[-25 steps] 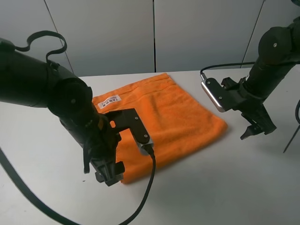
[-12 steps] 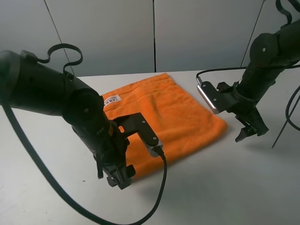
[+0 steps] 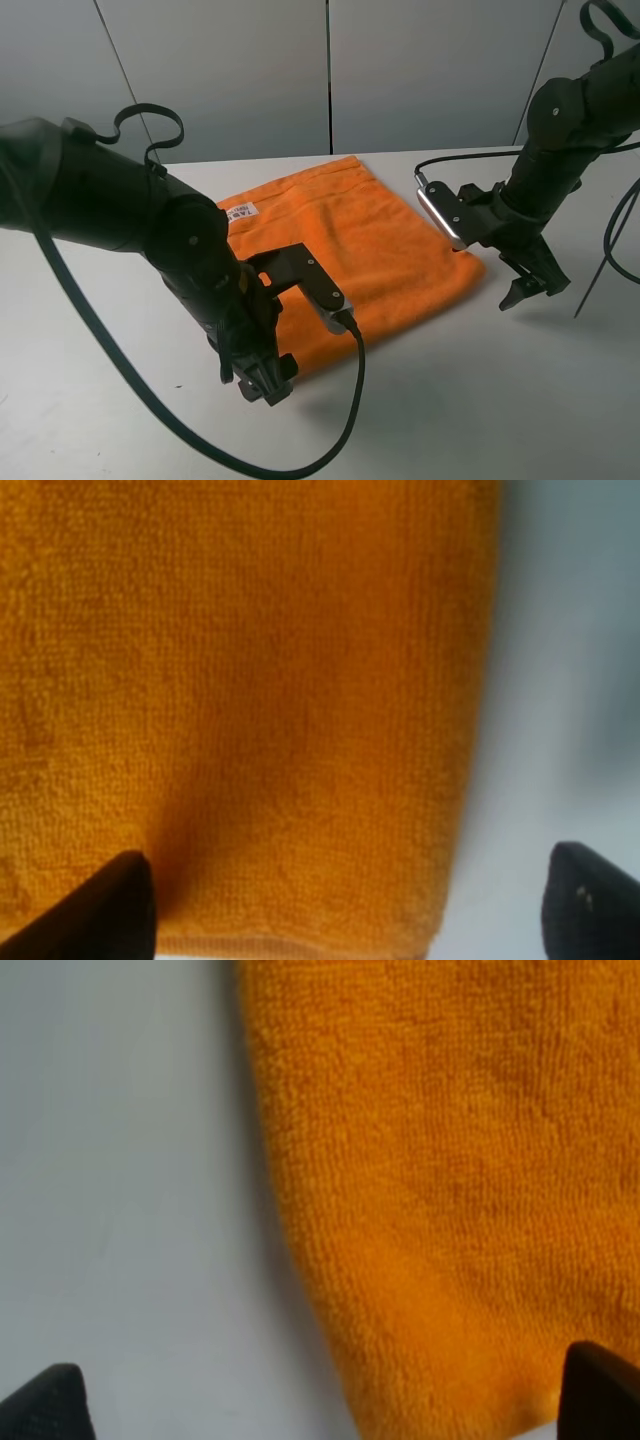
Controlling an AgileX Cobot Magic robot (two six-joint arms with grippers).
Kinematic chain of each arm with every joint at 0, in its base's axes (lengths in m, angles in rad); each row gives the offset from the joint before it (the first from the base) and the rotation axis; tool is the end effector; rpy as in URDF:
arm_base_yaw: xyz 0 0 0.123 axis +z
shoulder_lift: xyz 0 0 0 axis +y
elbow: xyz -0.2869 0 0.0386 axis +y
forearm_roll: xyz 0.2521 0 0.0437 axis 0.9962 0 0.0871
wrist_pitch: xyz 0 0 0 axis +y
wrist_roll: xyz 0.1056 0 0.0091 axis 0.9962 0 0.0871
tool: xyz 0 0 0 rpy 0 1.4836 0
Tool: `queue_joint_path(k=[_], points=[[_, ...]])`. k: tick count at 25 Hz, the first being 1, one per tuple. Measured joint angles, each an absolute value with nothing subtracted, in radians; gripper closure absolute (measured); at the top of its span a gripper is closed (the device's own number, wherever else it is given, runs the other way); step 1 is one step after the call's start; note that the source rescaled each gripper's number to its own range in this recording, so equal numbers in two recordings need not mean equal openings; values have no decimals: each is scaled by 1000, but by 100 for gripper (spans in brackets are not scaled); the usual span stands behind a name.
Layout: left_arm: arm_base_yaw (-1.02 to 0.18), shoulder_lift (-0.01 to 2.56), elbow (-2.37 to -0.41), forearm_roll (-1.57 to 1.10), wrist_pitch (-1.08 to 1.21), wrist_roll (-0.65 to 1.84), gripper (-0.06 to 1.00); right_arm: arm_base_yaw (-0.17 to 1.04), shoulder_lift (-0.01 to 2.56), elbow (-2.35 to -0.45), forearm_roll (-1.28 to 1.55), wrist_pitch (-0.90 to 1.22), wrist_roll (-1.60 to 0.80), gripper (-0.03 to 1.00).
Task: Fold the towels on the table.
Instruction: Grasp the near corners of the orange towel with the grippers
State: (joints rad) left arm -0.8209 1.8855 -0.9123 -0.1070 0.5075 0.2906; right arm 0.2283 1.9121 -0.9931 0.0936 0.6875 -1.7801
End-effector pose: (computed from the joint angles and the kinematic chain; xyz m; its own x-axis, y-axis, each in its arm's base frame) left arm 0.2156 -0.2396 0.0959 -0.5133 0.8379 -0.1853 0.8541 0.5199 -0.0151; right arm 0.3157 0.0798 0.1009 0.3596 -0.9317 -0.0513 -0.9323 -0.3565 -0.0612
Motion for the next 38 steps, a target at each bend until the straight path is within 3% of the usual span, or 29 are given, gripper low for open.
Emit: queue_joint_path(k=[38], points=[[-904, 1952, -918, -13, 453, 216, -5, 228, 1981, -1004, 142, 675, -1818, -3]])
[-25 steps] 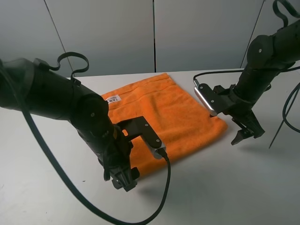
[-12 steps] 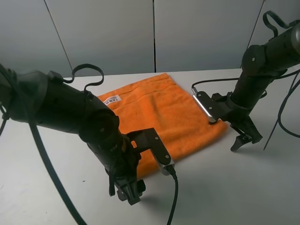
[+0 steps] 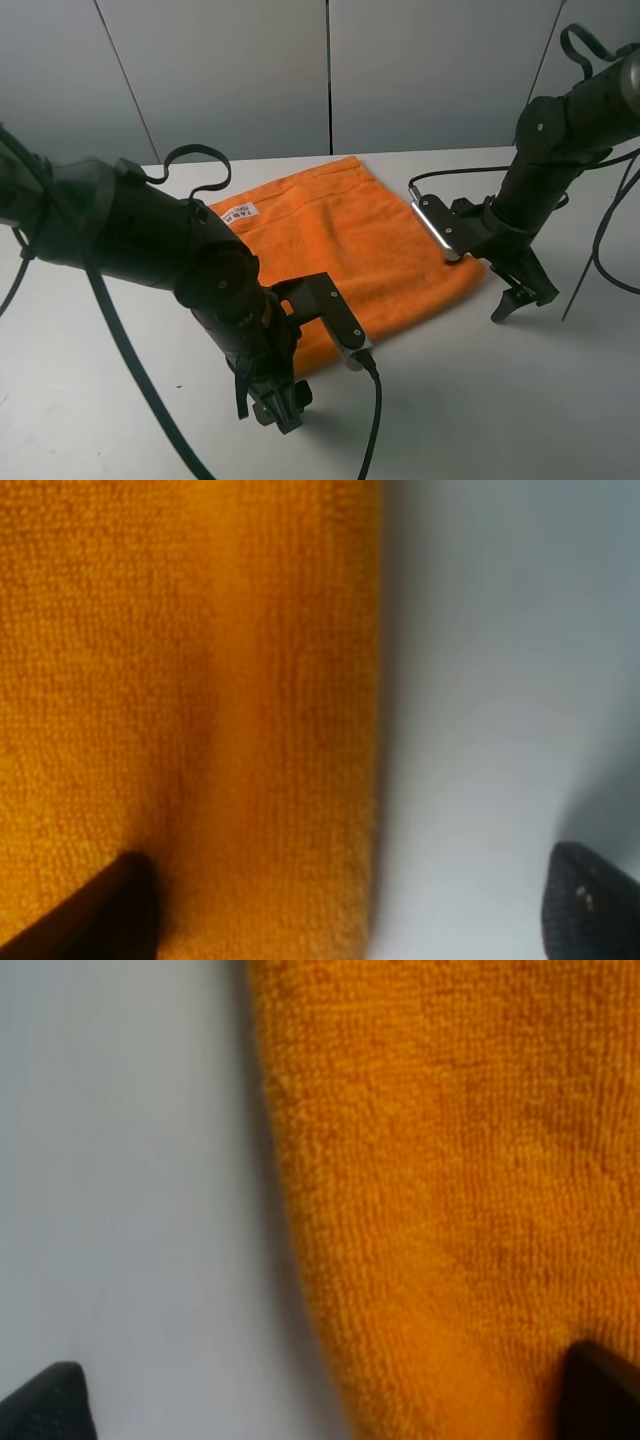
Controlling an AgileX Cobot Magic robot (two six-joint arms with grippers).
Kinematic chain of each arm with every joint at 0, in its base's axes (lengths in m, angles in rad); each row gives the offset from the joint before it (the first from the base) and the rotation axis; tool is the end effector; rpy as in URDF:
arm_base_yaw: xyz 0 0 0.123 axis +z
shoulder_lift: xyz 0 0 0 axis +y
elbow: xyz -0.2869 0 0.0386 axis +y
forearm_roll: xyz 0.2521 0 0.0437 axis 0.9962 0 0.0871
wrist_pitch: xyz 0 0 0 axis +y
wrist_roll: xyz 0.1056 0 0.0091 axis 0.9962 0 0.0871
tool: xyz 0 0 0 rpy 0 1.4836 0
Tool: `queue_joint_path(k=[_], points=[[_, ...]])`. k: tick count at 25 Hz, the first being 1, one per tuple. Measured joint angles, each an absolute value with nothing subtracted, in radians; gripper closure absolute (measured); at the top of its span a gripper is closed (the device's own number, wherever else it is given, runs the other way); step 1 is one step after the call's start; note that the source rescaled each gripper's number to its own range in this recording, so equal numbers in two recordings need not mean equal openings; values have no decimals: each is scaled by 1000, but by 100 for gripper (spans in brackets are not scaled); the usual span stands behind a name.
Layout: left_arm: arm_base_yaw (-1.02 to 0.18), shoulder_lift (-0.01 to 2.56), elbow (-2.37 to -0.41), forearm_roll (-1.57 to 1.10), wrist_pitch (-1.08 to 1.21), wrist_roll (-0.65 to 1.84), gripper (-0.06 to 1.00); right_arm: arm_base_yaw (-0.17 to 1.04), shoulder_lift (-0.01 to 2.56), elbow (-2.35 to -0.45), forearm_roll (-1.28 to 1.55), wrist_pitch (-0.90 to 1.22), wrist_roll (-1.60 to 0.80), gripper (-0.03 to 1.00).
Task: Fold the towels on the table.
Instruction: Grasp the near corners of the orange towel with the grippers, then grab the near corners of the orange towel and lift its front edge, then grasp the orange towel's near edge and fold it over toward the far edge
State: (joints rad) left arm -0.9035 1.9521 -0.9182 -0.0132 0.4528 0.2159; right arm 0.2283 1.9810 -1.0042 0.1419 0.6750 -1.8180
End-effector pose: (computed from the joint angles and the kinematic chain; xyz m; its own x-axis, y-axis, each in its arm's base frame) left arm 0.2019 -0.2573 0.0762 -0.4379 0.8832 -0.1681 0.8933 0.4484 0.0290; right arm 0.3175 0.0834 0.0807 0.3565 -0.9303 -0.0860 -0.9343 -0.3559 -0.0230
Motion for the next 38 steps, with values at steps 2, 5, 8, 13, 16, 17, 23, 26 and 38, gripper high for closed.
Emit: queue_joint_path(k=[2, 5, 8, 13, 16, 17, 23, 26, 38], points=[[-904, 1952, -918, -13, 453, 216, -5, 228, 1981, -1004, 142, 673, -1820, -3], [-904, 1952, -918, -13, 453, 216, -5, 228, 1981, -1004, 142, 669, -1820, 7], [-904, 1953, -918, -13, 453, 216, -5, 228, 1987, -1004, 142, 665, -1820, 23], [-904, 1953, -918, -11, 450, 214, -5, 228, 2002, -1015, 142, 669, -1820, 31], [-904, 1954, -918, 0, 446, 214, 8, 228, 2003, -1015, 142, 669, -1818, 38], [-902, 1954, -918, 8, 440, 214, 16, 228, 2003, -1015, 142, 669, -1816, 42], [-902, 1955, -920, 17, 408, 214, 91, 228, 2006, -1017, 147, 640, -1765, 91], [-902, 1955, -920, 19, 404, 214, 94, 228, 2006, -1018, 147, 634, -1728, 96], [-905, 1945, -920, 240, 515, 214, 94, 228, 1948, -1012, 224, 764, -1555, 96]])
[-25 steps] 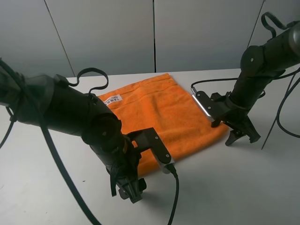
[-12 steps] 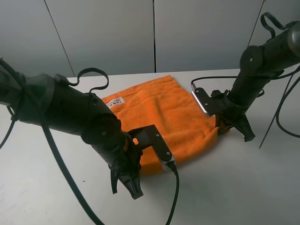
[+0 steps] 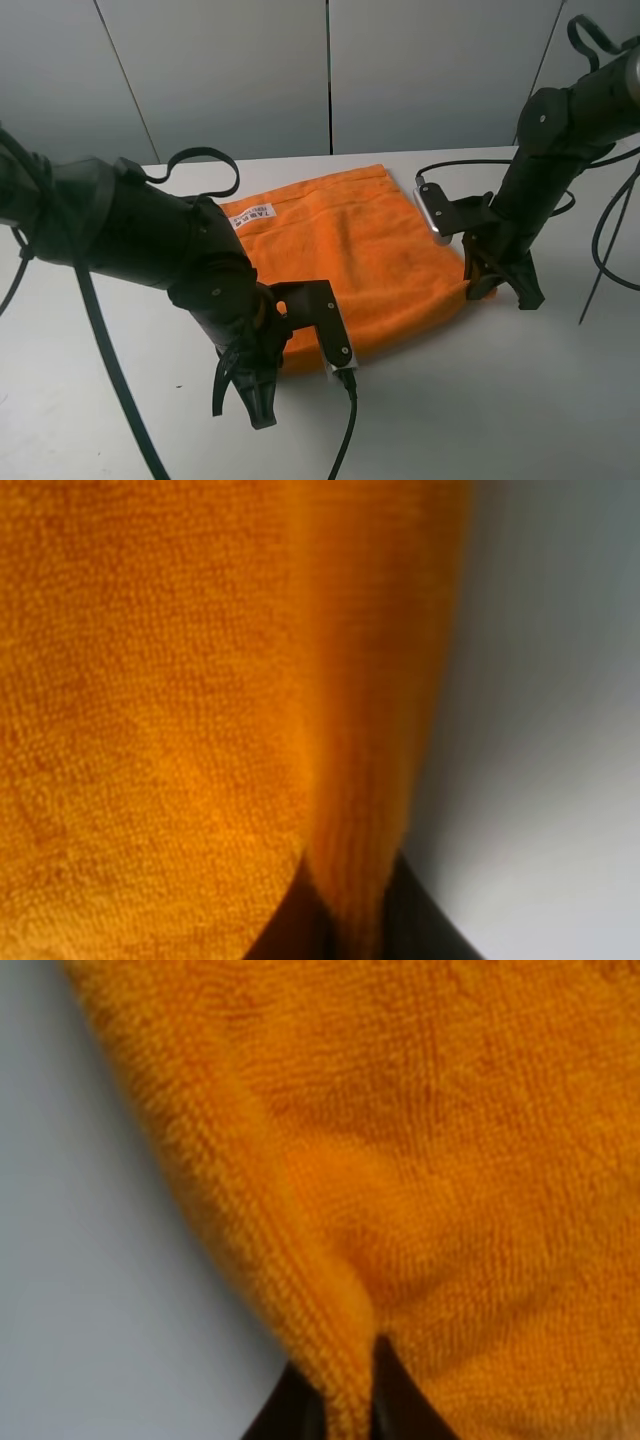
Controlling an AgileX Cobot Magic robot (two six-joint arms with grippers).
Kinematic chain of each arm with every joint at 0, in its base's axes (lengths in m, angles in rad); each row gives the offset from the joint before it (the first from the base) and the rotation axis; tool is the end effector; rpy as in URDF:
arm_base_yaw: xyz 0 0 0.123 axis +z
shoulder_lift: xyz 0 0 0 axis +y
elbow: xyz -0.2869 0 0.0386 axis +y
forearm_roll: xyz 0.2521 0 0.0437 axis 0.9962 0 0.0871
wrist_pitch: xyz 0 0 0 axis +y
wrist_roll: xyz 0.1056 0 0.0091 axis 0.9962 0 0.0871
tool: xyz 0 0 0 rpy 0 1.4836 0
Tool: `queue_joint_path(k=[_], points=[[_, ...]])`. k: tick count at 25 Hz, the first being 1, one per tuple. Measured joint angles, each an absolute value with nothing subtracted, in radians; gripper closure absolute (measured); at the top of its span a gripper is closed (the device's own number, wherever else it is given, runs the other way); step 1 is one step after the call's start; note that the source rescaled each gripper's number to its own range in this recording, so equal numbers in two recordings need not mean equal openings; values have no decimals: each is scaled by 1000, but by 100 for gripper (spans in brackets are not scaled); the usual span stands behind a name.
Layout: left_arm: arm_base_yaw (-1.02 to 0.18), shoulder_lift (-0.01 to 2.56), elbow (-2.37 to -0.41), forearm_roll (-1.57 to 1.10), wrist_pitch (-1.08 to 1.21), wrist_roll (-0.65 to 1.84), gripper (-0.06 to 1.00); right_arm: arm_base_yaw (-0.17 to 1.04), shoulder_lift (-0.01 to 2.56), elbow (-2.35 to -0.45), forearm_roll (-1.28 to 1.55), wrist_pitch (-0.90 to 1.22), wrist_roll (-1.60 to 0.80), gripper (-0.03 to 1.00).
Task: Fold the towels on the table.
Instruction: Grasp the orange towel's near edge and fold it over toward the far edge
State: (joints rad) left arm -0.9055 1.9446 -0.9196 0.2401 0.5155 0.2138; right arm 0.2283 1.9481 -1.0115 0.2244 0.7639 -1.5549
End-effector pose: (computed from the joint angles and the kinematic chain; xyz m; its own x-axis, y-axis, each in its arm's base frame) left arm 0.2088 -0.2460 0.0788 -0.2406 0.9681 -0.0703 0.9553 0.2490 0.1592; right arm 0.3108 0.0890 0.0936 0.0421 -0.9884 -0.1461 -0.9971 -0.0508 0.0568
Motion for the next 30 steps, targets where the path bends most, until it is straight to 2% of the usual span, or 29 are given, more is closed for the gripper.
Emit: queue_joint_path(k=[5, 10, 16, 25, 30], points=[[-901, 1871, -920, 378, 566, 193, 94, 229, 1838, -1012, 297, 797, -1509, 96], [-815, 1776, -920, 412, 579, 172, 94, 229, 1757, -1012, 379, 842, -1466, 96], [-734, 1693, -920, 414, 626, 325, 94, 233, 1702, -1012, 485, 891, -1440, 96], [-629, 1613, -918, 434, 670, 422, 94, 399, 1696, -1012, 381, 824, -1308, 96], [-561, 1602, -918, 467, 611, 425, 94, 428, 1696, -1012, 288, 719, -1238, 96]])
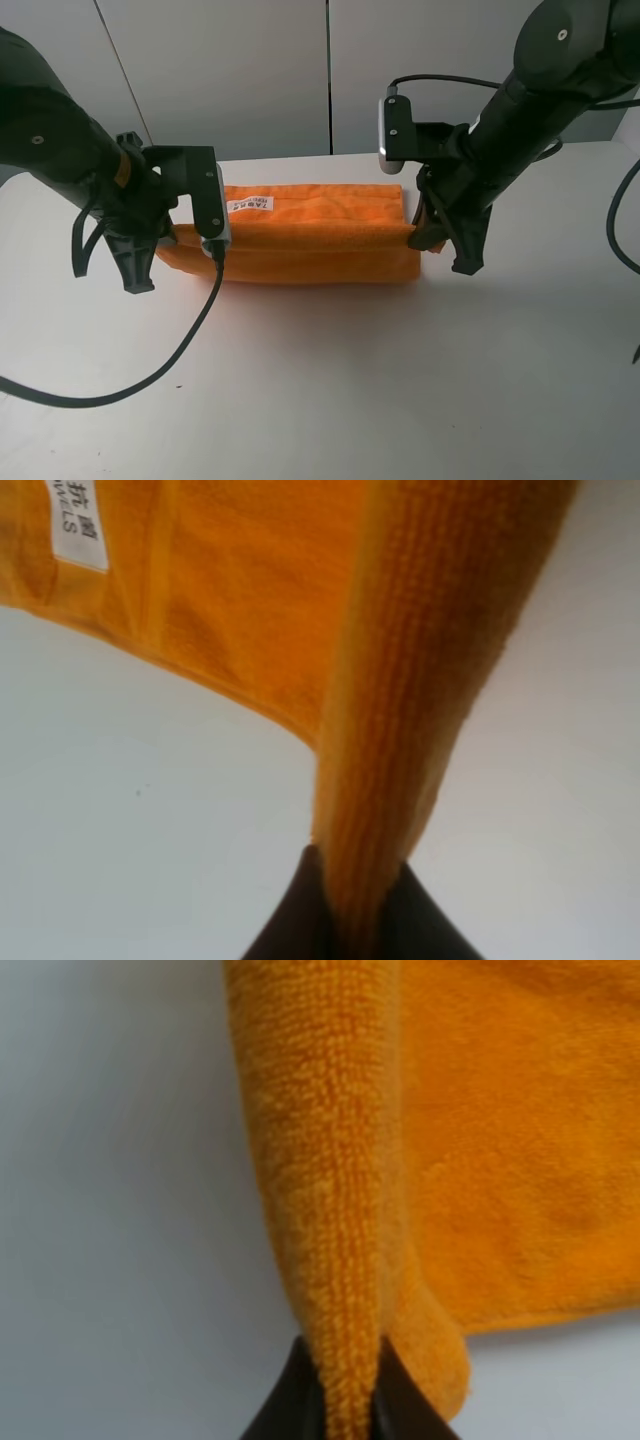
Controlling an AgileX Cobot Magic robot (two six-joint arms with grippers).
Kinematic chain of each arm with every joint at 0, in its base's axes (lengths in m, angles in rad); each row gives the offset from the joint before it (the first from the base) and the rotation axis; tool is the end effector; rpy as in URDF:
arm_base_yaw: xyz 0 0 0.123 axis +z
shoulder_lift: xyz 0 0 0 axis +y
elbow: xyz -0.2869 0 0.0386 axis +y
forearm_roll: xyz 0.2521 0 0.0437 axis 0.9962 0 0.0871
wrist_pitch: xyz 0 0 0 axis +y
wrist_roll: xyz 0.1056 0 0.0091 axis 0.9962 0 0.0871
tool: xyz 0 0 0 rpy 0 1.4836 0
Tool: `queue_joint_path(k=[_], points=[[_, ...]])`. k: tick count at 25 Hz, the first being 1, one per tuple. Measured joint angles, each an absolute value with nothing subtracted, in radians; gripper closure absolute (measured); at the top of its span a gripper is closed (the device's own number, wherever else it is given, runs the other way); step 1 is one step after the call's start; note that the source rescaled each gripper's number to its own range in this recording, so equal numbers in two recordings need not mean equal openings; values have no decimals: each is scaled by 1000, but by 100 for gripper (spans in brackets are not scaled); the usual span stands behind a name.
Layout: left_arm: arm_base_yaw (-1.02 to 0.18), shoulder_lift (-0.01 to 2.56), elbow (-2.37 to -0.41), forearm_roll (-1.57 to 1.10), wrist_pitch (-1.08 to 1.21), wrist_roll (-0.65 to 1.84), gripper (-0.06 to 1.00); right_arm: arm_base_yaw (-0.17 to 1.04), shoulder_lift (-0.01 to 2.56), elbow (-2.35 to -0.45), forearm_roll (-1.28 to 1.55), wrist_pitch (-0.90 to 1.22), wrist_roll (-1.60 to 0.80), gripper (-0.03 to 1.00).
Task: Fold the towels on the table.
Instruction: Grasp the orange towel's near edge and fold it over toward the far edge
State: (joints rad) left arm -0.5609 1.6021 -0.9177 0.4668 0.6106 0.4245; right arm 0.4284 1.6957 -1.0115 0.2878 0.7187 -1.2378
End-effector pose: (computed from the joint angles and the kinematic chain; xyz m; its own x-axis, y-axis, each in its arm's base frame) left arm 0.2785 -0.1426 0.1893 -0.2207 0.9698 -0.1042 0.8562 0.2438 0.4555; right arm 0.2876 0.1532 0.1772 -0.0723 -0.9525 -0.2960 -0.9835 0.1174 -0.1376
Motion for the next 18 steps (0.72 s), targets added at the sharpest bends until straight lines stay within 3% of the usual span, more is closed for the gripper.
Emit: queue_joint_path(k=[18], points=[[-426, 1604, -918, 623, 341, 327, 94, 430, 1793, -1116, 59, 472, -1117, 96]])
